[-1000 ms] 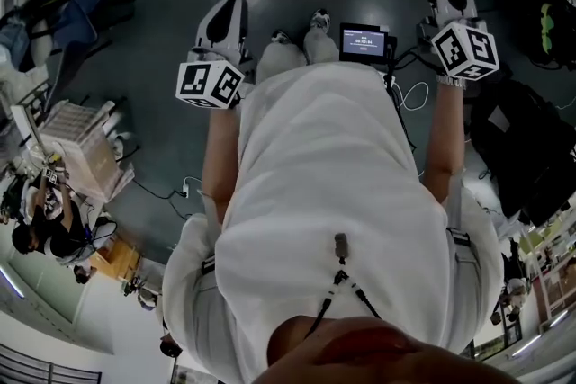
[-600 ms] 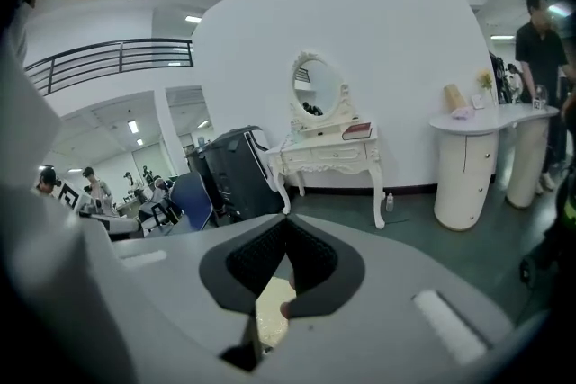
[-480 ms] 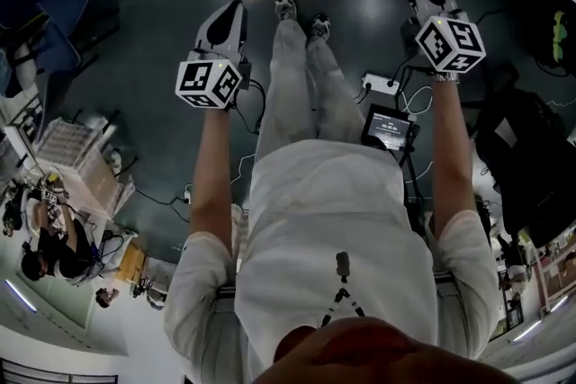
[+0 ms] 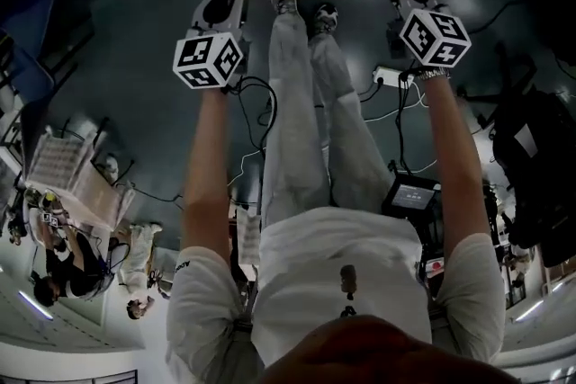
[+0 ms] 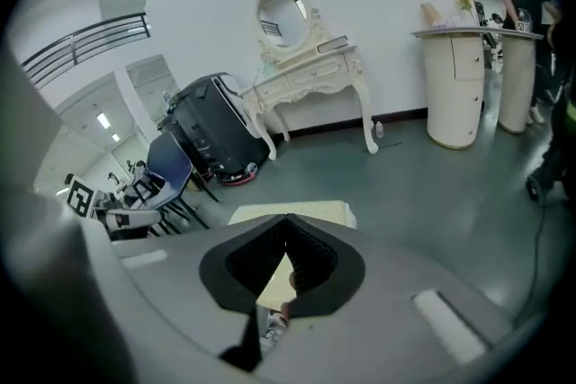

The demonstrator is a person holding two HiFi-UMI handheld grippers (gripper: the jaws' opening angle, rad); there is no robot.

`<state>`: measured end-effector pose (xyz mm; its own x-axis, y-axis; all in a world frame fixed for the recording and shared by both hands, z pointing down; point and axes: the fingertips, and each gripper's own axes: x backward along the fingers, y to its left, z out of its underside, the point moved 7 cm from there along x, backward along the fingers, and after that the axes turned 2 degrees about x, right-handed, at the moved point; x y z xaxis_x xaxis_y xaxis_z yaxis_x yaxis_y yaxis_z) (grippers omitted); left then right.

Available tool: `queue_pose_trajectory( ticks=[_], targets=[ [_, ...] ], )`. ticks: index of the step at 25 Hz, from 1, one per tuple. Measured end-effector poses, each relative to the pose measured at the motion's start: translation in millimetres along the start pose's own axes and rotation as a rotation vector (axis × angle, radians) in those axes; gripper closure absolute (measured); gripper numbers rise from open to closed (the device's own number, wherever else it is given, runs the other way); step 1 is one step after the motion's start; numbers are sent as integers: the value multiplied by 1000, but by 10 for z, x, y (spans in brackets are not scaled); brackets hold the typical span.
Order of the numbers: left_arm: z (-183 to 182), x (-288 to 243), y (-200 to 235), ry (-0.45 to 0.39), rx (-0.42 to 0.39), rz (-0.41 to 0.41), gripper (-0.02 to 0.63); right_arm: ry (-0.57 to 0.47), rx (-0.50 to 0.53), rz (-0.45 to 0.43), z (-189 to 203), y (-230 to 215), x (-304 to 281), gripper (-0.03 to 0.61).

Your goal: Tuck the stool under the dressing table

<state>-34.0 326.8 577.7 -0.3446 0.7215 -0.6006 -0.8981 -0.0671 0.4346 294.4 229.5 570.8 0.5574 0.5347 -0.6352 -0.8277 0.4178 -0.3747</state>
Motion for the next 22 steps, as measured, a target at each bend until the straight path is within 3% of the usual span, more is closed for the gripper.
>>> queue_pose_trajectory(
  ticks=[4,8,13,17,22],
  targets=[
    [462,-295,374,53,54,-43,494,99,35,11,550,-105,-361,571],
    [737,-489,558,93,76,-87,452,163,53,-1,774,-242,-619,569],
    [936,-667,696,128,140,-134,394,213,42,30,869,-381,-900,454],
    [1024,-779,753,175,130,-157,357,241,19,79,962,-450,-1016,353],
    [1034,-850,828,191,137,-165,333,274,19,118,1083,-496,-1083,305]
  ],
)
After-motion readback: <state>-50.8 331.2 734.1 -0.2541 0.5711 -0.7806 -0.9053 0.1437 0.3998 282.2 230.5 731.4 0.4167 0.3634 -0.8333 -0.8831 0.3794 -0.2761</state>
